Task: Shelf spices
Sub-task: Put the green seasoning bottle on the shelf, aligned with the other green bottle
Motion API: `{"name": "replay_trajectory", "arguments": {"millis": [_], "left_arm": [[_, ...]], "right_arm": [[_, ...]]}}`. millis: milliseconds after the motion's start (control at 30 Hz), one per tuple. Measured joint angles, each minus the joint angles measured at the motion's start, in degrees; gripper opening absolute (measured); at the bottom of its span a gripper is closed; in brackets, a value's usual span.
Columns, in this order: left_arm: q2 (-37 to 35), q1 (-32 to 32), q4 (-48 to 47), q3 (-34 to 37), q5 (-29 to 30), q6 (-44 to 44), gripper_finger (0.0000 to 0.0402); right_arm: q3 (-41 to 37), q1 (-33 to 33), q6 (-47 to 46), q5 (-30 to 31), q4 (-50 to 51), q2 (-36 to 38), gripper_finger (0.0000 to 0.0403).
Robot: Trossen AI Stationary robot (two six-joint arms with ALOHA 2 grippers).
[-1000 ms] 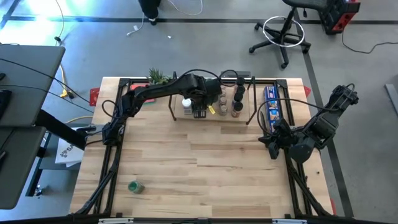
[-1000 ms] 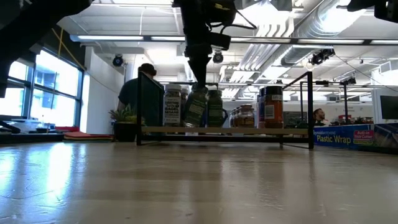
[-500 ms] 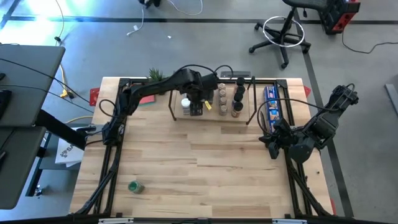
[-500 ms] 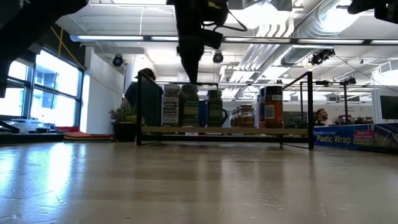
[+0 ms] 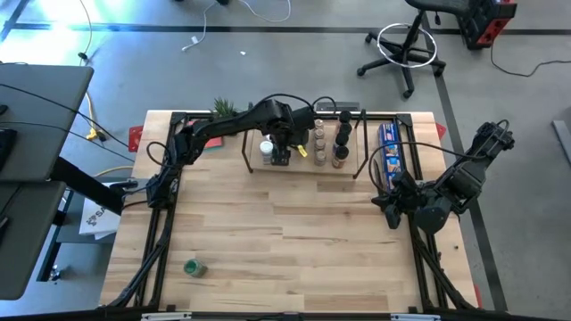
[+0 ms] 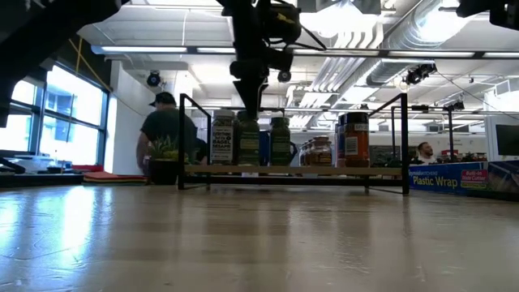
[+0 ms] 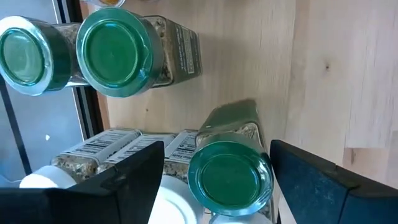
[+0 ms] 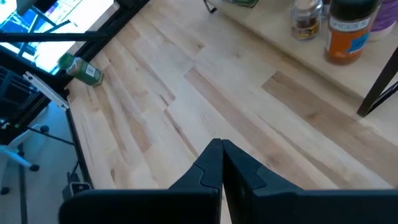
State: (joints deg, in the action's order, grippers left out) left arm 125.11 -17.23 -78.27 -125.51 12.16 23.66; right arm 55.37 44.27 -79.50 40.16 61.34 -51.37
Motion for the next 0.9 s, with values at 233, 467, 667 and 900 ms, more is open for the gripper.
{"name": "replay_trajectory", "arguments": {"millis": [233,467,667,900], "left_arm": [[2.2,-0.3,-1.8,0.0,-0.8,0.0,0.0289],[2.9,0.1,-2.5,0.0,-1.0,0.6,0.028],[3.0,0.1,-2.5,0.0,-1.3,2.0,0.0214],[3.0,1.5,-1.6,-0.2,-0.9,2.2,0.0196]], "right_arm": [[0.0,0.0,0.0,-1.4,-0.7,0.0,0.0],[0.0,0.0,0.0,-1.4,-1.0,0.0,0.0],[0.0,0.0,0.0,-1.4,-1.0,0.0,0.0],[0.0,0.0,0.0,-1.3,-0.8,0.0,0.0]]}}
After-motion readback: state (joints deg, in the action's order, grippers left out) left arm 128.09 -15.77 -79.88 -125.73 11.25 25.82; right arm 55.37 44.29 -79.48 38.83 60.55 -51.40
